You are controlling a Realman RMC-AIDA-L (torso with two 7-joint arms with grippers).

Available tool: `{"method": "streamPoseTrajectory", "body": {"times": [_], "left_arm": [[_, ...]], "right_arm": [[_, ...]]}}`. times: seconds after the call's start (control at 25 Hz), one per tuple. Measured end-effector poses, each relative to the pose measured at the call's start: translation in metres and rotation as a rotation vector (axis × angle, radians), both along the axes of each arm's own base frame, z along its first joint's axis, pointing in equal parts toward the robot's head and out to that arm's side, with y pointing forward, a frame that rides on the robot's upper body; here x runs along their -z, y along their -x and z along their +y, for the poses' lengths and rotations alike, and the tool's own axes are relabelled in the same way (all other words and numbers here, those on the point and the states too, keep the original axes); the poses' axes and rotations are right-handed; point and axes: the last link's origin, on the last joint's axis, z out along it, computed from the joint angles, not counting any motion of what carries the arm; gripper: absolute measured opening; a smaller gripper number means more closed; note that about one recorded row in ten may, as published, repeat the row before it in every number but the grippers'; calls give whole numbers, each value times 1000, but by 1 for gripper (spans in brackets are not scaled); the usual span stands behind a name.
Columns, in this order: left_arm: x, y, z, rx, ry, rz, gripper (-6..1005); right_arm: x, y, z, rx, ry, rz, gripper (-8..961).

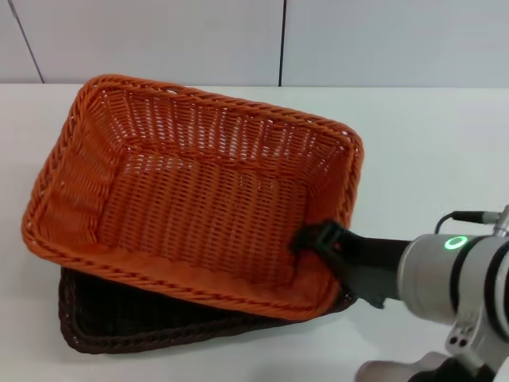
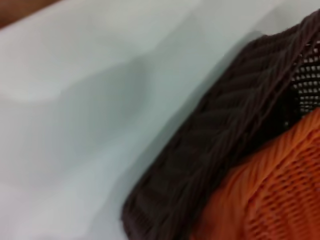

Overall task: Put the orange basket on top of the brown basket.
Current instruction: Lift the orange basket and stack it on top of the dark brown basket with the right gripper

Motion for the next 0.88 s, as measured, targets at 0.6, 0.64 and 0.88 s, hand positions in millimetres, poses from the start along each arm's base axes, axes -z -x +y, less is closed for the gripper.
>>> {"method": "streamPoseTrajectory", "body": {"times": [0.6, 0.64, 0.88], "left_arm": [[0, -1, 3, 12, 24, 22, 799], [0, 1, 1, 7, 25, 22, 799], [0, 4, 0, -2, 31, 31, 799]], "right_arm": [[25, 8, -33, -24, 50, 96, 538], [26, 9, -34, -31, 52, 101, 538], [30, 18, -36, -76, 51, 140, 541]]}}
